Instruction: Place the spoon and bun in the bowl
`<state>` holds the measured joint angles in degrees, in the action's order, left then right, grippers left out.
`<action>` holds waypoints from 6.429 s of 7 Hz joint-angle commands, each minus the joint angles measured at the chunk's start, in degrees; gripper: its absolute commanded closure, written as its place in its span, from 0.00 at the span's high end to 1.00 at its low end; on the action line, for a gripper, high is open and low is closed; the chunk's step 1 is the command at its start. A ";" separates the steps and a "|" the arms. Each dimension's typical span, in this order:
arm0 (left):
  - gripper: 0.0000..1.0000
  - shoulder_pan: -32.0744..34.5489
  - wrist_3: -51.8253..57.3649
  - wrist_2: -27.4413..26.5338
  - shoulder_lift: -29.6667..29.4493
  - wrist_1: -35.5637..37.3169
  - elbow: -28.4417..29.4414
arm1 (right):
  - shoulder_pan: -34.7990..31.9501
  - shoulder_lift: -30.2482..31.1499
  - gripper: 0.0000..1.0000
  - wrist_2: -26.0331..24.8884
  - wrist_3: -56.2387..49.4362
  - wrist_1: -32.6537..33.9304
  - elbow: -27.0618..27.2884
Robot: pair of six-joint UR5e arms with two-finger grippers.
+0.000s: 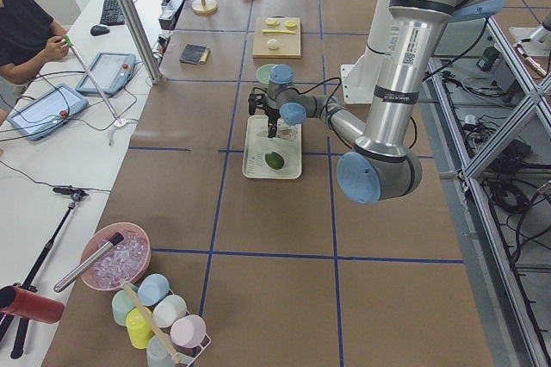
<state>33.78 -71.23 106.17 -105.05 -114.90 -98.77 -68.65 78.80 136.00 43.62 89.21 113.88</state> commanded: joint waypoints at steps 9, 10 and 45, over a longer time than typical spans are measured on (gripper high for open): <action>0.00 1.62 0.30 0.26 -2.07 8.88 -7.28 | 9.20 -1.19 1.00 -8.61 4.79 -0.09 0.64; 0.00 4.68 -0.04 0.88 -5.91 10.21 -7.66 | 13.58 -1.89 1.00 -12.91 8.03 -0.70 0.55; 1.00 5.83 -3.61 -3.34 -15.65 16.61 -9.12 | 35.14 -29.29 0.00 -28.57 23.70 -11.95 -21.13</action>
<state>37.15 -80.22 102.38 -122.93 -102.76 -104.41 -35.61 53.61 109.42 66.24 77.42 96.27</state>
